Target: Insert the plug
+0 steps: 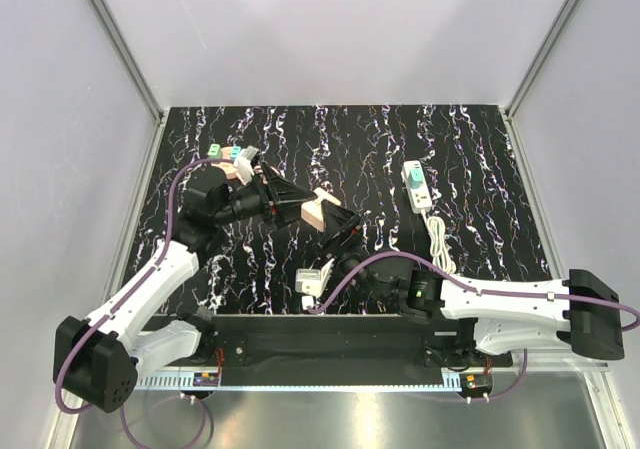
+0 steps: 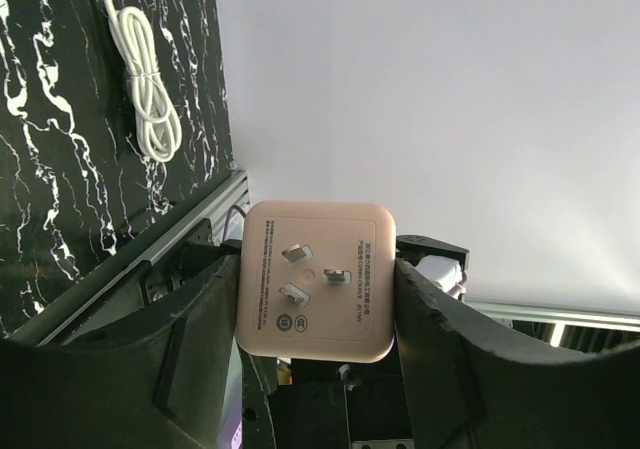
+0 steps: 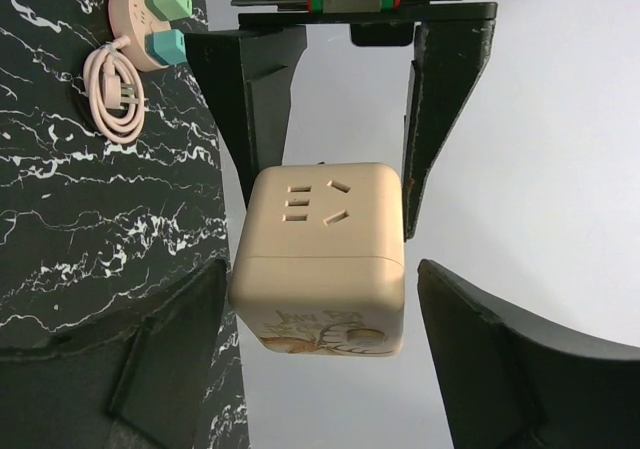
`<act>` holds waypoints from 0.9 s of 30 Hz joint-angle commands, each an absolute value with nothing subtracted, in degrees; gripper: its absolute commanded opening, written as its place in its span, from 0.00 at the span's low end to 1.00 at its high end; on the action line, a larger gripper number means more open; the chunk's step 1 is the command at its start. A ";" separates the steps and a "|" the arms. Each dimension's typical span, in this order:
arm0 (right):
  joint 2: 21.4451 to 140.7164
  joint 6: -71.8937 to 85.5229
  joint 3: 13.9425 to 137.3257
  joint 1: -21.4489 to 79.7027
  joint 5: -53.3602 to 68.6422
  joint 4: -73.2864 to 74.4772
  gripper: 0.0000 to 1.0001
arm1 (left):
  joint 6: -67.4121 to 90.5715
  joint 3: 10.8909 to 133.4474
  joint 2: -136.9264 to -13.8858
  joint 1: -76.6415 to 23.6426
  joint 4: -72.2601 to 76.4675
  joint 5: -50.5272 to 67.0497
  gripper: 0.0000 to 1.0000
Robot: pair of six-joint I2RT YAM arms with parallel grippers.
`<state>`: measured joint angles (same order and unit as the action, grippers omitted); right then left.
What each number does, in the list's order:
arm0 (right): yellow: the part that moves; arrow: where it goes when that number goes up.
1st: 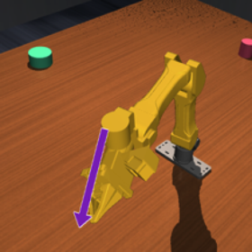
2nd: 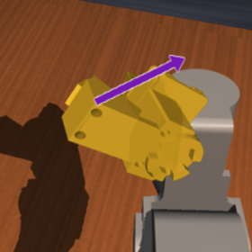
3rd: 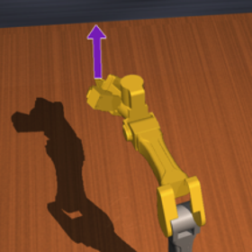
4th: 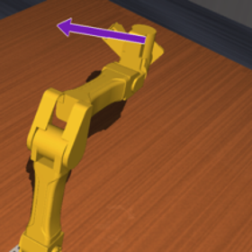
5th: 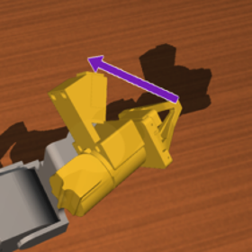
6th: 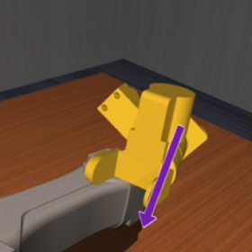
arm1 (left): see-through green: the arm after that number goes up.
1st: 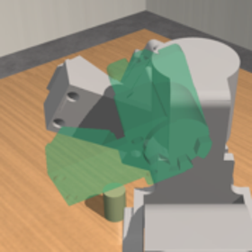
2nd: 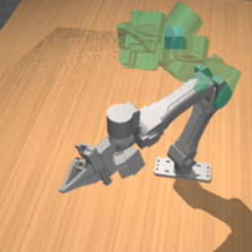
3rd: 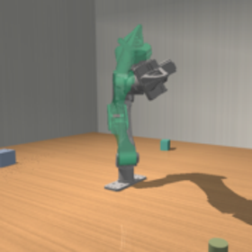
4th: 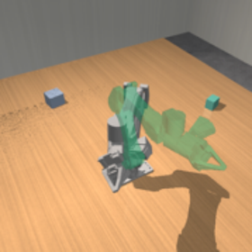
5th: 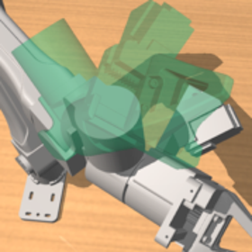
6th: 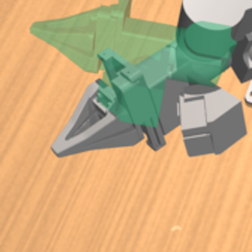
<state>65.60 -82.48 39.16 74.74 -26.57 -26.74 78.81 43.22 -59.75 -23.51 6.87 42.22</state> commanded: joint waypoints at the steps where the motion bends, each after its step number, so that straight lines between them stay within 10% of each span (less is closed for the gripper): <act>1: 65.22 -85.78 38.94 75.23 -28.39 -27.51 0.80 | 80.68 43.33 -59.94 -23.91 12.39 45.61 0.00; 5: 64.86 -87.01 37.79 75.06 -28.39 -27.33 0.65 | 82.53 42.36 -60.82 -23.91 15.21 47.46 0.00; 10: 64.51 -87.71 37.09 75.06 -28.04 -28.47 0.16 | 81.30 42.71 -61.52 -23.91 14.06 47.55 0.01; 12: 64.42 -87.28 37.18 75.06 -27.95 -29.09 0.05 | 79.03 43.68 -62.48 -23.82 13.80 48.07 0.28; 13: 64.51 -85.10 38.05 74.97 -28.12 -28.83 0.00 | 77.10 44.81 -63.80 -23.56 11.88 48.51 0.60; 16: 66.44 -74.60 43.66 75.06 -33.81 -24.37 0.00 | 68.31 50.70 -66.69 -22.86 3.27 48.25 0.83; 27: 72.85 -19.04 75.25 64.63 -28.43 33.52 0.00 | 39.34 66.79 -72.16 -14.94 -23.80 29.25 0.94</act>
<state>71.44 -43.64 62.17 71.05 -35.11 10.24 54.13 61.91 -72.62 -16.03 -11.68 41.60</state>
